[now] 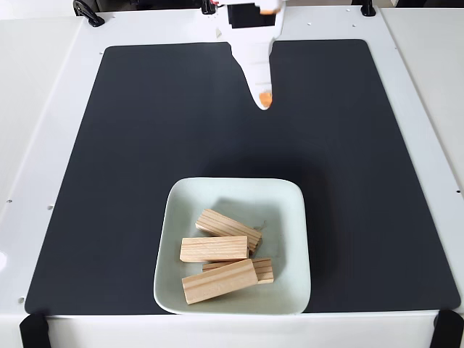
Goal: Pick up the wooden block and place them on the plate.
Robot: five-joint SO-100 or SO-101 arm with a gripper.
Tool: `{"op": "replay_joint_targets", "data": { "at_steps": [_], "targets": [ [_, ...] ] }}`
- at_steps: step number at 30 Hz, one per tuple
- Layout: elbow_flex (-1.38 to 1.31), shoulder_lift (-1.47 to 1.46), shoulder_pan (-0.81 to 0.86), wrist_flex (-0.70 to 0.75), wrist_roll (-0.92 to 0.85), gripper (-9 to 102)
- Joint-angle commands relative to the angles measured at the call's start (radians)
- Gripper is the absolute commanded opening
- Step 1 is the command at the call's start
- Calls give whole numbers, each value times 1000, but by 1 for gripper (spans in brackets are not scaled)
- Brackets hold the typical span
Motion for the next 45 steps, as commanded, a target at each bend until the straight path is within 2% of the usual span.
{"op": "replay_joint_targets", "data": {
  "at_steps": [1,4,8,17,31,36,41,45],
  "targets": [
    [235,155,5,-235,9,43],
    [371,247,5,-304,9,42],
    [468,391,3,-305,9,34],
    [706,775,-60,-305,9,-2],
    [1045,1249,-55,-296,-2,0],
    [1040,1419,-54,-38,-5,0],
    [1037,1517,-51,322,-5,0],
    [1037,1514,-15,466,-5,0]
  ]
}}
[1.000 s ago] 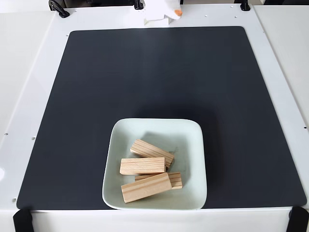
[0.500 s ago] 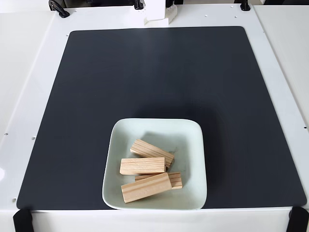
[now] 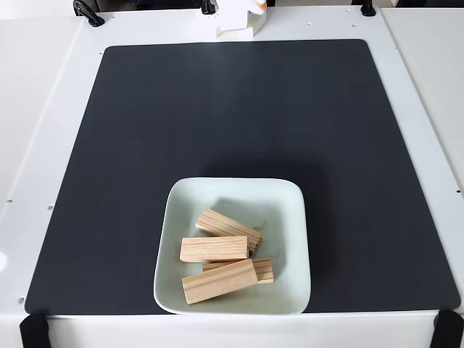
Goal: Pick up the wooden block and place them on the plate.
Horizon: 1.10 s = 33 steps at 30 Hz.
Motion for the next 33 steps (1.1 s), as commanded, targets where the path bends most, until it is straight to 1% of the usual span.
{"op": "replay_joint_targets", "data": {
  "at_steps": [1,7,13,18,33],
  "targets": [
    [2,15,54,103,-5,0],
    [2,17,74,295,-5,0],
    [2,17,69,390,0,0],
    [2,18,71,612,-3,0],
    [-2,14,71,601,6,0]
  ]
}}
